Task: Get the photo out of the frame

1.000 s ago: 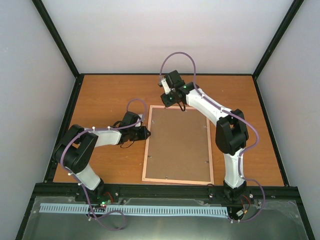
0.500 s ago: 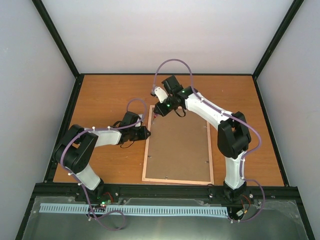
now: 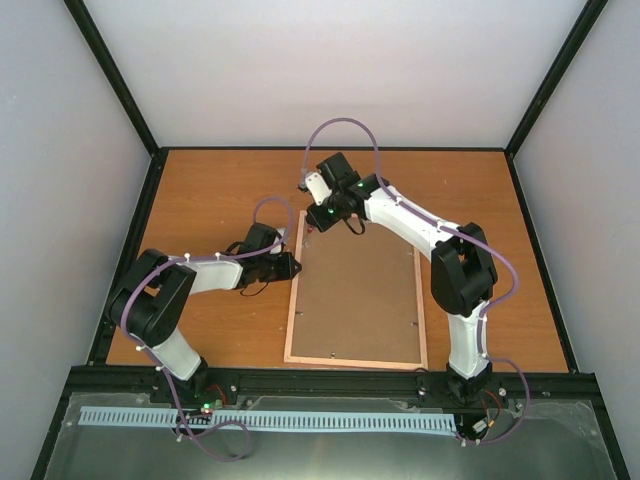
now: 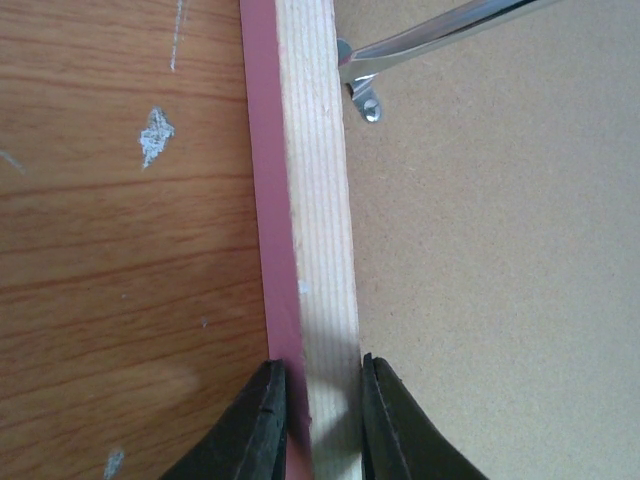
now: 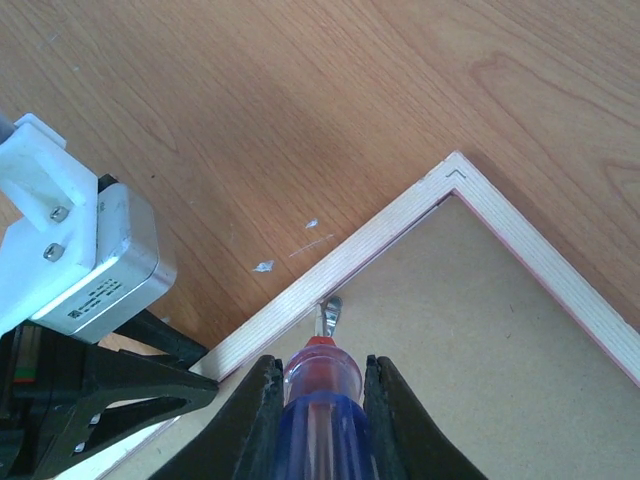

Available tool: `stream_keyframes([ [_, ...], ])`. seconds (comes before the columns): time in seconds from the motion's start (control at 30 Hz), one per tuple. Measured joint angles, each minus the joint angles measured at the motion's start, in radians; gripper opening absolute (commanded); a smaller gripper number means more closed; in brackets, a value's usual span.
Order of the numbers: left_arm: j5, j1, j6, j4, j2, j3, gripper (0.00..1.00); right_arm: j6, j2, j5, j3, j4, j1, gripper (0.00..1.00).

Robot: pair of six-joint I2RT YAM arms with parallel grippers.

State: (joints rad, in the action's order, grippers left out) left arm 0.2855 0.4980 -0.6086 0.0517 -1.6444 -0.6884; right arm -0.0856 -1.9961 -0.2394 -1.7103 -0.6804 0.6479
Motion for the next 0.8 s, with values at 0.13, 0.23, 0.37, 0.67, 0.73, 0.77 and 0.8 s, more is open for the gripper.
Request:
stream_keyframes([
  [0.13,0.0,0.0,0.0,0.0,0.0,0.0,0.01,0.01,0.003,0.021,-0.001,-0.002,0.005,0.03],
  [0.23,0.0,0.0,0.0,0.0,0.0,0.0,0.01,0.013,0.004,0.089,-0.014,-0.012,0.006,0.03],
  [0.37,0.0,0.0,0.0,0.0,0.0,0.0,0.01,0.012,0.022,0.161,-0.017,-0.048,-0.002,0.03],
  [0.67,-0.01,0.0,0.018,-0.079,0.009,-0.032,0.41,-0.035,0.107,0.081,-0.002,-0.07,-0.014,0.03],
  [0.73,-0.007,0.0,0.04,-0.129,0.032,-0.044,0.45,-0.055,0.15,0.045,0.034,-0.063,-0.018,0.03],
  [0.77,-0.005,0.0,0.05,-0.148,0.05,-0.051,0.45,-0.066,0.176,0.029,0.059,-0.059,-0.022,0.03],
  [0.8,-0.005,0.0,0.057,-0.171,0.074,-0.063,0.46,-0.077,0.202,0.015,0.084,-0.056,-0.027,0.03],
])
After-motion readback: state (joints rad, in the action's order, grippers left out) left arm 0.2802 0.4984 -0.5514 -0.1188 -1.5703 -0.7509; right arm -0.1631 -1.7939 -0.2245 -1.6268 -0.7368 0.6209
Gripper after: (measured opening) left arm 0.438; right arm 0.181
